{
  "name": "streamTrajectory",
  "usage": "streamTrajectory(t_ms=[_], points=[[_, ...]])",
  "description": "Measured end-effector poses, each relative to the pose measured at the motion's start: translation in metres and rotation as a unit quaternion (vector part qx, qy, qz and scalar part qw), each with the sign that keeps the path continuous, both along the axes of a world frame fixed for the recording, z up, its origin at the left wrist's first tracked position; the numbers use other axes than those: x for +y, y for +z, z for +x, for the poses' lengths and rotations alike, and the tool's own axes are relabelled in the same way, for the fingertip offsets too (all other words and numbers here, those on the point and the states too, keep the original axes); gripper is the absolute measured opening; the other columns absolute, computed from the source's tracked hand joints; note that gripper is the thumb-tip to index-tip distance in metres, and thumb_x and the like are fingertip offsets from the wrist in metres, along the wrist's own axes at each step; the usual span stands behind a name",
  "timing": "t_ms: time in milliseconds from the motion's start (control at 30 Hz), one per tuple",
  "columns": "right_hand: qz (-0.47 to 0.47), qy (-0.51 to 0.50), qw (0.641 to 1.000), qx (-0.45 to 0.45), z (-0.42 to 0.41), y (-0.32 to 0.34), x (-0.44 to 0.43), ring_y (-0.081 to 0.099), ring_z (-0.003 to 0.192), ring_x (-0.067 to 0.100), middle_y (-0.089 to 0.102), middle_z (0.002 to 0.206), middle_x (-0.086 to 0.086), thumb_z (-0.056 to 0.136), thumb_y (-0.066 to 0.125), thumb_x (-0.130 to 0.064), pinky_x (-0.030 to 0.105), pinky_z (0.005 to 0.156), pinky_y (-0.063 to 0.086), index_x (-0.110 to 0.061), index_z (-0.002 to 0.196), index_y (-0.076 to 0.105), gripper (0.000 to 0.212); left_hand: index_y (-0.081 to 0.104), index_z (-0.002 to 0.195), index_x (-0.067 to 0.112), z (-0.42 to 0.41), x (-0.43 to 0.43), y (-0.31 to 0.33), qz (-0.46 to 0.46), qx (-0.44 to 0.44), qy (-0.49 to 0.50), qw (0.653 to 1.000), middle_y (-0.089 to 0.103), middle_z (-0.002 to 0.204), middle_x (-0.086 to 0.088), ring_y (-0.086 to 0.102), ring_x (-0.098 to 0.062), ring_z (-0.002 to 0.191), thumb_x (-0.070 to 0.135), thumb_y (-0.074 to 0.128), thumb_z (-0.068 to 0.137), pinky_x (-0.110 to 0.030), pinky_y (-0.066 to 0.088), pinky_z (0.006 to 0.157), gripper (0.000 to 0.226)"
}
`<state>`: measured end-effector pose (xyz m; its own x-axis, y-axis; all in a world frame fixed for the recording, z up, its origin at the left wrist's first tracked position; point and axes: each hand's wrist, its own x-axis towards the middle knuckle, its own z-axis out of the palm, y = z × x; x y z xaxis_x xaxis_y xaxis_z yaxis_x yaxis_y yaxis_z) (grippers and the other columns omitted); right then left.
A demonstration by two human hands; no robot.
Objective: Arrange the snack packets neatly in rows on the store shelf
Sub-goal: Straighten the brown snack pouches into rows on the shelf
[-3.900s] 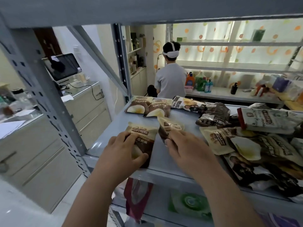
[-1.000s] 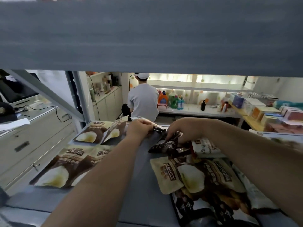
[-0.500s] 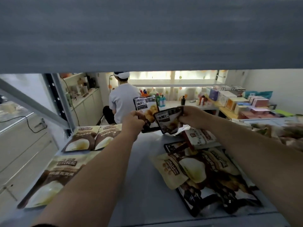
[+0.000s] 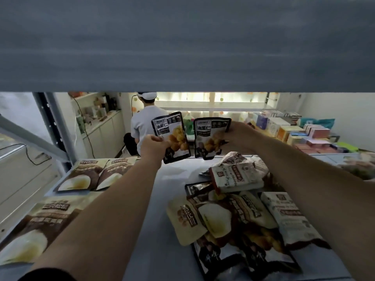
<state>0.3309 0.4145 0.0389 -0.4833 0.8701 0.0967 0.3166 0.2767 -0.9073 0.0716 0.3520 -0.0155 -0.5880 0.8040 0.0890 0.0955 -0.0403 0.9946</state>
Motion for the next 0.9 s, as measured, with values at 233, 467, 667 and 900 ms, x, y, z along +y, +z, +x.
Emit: streamTrajectory(t_ms=[233, 467, 667, 900], points=[[0.046, -0.045, 0.997, -0.038, 0.032, -0.007, 0.027, 0.07, 0.09, 0.017, 0.071, 0.096, 0.002, 0.09, 0.069, -0.007, 0.02, 0.074, 0.057, -0.021, 0.092, 0.068, 0.014, 0.07, 0.093, 0.022, 0.024, 0.024, -0.007, -0.02, 0.082, -0.068, 0.994, 0.074, 0.093, -0.003, 0.069, -0.024, 0.095, 0.005, 0.073, 0.067, -0.045, 0.059, 0.081, 0.031], [-0.012, 0.022, 0.998, -0.057, 0.038, -0.019, 0.039, 0.067, 0.066, -0.002, 0.072, 0.073, -0.011, 0.097, 0.052, 0.005, 0.01, 0.061, 0.051, -0.002, 0.119, 0.058, 0.024, 0.066, 0.091, 0.021, 0.047, 0.025, -0.002, -0.074, 0.109, -0.078, 0.988, 0.072, 0.092, -0.003, 0.066, -0.02, 0.092, 0.004, 0.076, 0.071, -0.042, 0.058, 0.083, 0.028], [-0.001, 0.01, 0.994, -0.11, 0.055, -0.011, 0.053, 0.067, 0.096, 0.023, 0.068, 0.109, 0.011, 0.095, 0.06, -0.004, 0.041, 0.09, 0.056, -0.002, 0.117, 0.061, 0.022, 0.06, 0.107, 0.021, 0.053, 0.031, -0.002, -0.083, 0.063, -0.108, 0.989, 0.07, 0.105, -0.004, 0.065, -0.023, 0.1, -0.004, 0.072, 0.076, -0.045, 0.058, 0.084, 0.042], [0.003, -0.023, 0.99, -0.136, 0.074, -0.005, 0.064, 0.063, 0.076, 0.01, 0.064, 0.091, 0.001, 0.094, 0.061, -0.002, 0.016, 0.053, 0.054, -0.012, 0.094, 0.06, 0.01, 0.057, 0.11, 0.021, 0.065, 0.038, -0.001, -0.081, 0.092, -0.135, 0.983, 0.067, 0.105, -0.005, 0.064, -0.022, 0.097, -0.007, 0.063, 0.083, -0.042, 0.058, 0.08, 0.039]])
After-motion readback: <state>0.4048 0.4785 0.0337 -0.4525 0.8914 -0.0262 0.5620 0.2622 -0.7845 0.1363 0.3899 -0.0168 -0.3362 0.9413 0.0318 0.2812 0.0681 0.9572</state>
